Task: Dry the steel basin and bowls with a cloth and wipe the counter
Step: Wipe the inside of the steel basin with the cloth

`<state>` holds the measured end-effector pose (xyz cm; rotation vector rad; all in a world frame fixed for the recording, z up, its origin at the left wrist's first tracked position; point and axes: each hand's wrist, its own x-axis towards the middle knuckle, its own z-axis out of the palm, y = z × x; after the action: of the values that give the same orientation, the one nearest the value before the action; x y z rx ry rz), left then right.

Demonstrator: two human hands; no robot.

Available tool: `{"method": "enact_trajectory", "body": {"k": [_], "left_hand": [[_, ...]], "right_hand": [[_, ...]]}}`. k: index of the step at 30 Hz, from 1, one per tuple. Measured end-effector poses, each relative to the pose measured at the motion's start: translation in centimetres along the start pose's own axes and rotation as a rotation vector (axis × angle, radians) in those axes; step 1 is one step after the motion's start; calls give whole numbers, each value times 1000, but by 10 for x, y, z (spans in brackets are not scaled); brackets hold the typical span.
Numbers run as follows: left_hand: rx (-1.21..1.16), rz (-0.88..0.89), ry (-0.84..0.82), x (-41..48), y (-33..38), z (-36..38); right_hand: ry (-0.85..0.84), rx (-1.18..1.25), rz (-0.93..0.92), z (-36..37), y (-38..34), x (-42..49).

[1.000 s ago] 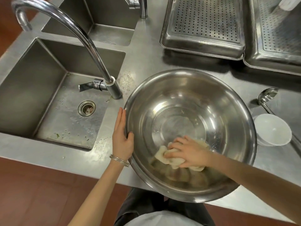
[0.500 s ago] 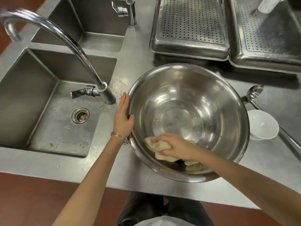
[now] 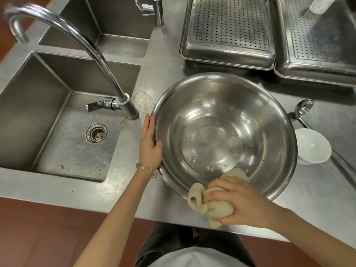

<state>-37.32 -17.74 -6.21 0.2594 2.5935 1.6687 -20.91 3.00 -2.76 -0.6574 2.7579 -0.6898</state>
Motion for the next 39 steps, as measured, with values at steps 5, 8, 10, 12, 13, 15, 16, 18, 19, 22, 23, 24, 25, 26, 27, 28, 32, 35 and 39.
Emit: {"method": "enact_trajectory", "body": {"k": [5,8,10,12,13,15,16,18,19,22,23,24,25,26,27,28,32,35,39], "left_hand": [[176,51,14,-3,-3,-2],[218,93,-14,-17,-4,-1],[176,77,-27,-24,-4,2],[166,78,-28,-22,-5,3],[178,82,-34,-19,-5,3],[195,92,-61,-13,-5,0],[187,102,-76,-11,-4,0],[154,140,-72,-10,-3,-2],[165,179,-55,-12,-3,-4],[330,382,-81,-34,-1,-9],[366,472,-115,-48,0,-7],[402,569,-150,-64,1,-3],[439,661,-173,-77,0,1],[464,728,-173,-86,-3,6],[480,768,-139,-90,-6,11],[489,787,-81,-88,-9,14],[480,846,6,-66,-16,15],[466,899,-56,-54,-18,10],[476,871,-94,-39,-14,6]], "right_hand": [[132,130,141,13,-21,28],[210,85,142,25,-31,38],[225,13,125,25,-28,28],[230,-74,63,23,-15,8],[226,-120,16,21,-6,-4],[216,-195,-68,11,12,-29],[218,-217,-95,6,20,-37],[229,-220,-102,1,28,-46],[240,-201,-91,1,29,-45],[285,-152,-65,9,24,-35],[311,-145,-59,12,21,-30],[339,-136,-52,14,18,-26],[361,-127,-47,17,15,-23],[370,-117,-46,20,11,-21],[364,-108,-52,22,9,-20],[347,-107,-68,23,8,-20],[237,-187,-176,4,33,-42],[168,-220,-204,-17,59,-65],[143,-232,-180,-13,61,-60]]}}
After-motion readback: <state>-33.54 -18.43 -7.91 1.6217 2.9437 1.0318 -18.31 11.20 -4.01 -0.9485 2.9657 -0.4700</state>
